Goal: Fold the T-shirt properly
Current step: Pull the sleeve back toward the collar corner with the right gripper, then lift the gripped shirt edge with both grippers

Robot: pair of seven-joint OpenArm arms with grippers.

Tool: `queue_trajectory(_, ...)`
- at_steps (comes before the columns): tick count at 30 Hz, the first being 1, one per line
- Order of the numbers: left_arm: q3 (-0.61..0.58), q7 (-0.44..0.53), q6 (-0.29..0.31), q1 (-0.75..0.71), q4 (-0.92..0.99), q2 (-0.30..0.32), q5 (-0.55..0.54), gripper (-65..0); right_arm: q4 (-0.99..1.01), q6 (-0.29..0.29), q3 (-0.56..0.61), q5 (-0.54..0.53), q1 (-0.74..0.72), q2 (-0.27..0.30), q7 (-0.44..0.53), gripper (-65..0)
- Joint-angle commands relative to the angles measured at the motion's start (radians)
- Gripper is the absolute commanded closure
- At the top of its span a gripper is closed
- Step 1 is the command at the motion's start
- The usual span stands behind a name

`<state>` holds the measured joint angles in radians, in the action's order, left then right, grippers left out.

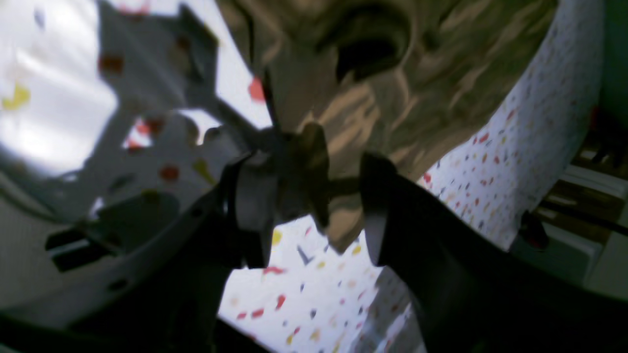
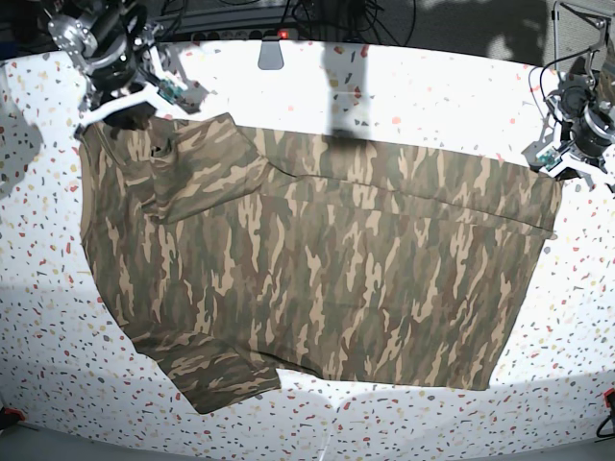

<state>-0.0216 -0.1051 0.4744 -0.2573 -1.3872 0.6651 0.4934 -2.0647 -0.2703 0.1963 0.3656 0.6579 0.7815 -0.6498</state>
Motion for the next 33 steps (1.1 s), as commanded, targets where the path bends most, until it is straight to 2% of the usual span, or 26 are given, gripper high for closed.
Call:
queue_trajectory(1,0.006,-0.010,0.004,0.003,-0.005,0.019,0.004,0.0,-0.019,0.008,-0.008,0.010,0.017,0.014,0.005,-28.2)
queue_trajectory(6,0.006,-0.010,0.003,0.003,-0.005,0.019,0.003,0.0,0.001,0.015,-0.008,0.074,0.057,0.014,0.005,-28.2)
queue_trajectory(11,0.006,-0.007,0.004,0.003,-0.005,0.019,0.003,0.0,0.100,0.016,-0.008,0.080,0.038,0.013,0.101,-28.2)
queue_trajectory(15,0.006,-0.006,0.003,0.003,-0.005,0.019,0.003,0.0,0.182,0.050,-0.008,0.079,-0.019,0.002,0.103,-28.2)
queue_trajectory(26,0.006,0.001,0.004,0.003,-0.005,0.019,-0.027,0.0,0.206,0.049,-0.008,0.069,-0.098,-0.006,0.113,-28.1)
queue_trajectory(33,0.006,0.000,0.004,0.003,-0.005,0.019,-0.027,0.0,0.287,0.045,-0.008,0.070,-0.110,-0.006,0.097,-18.2)
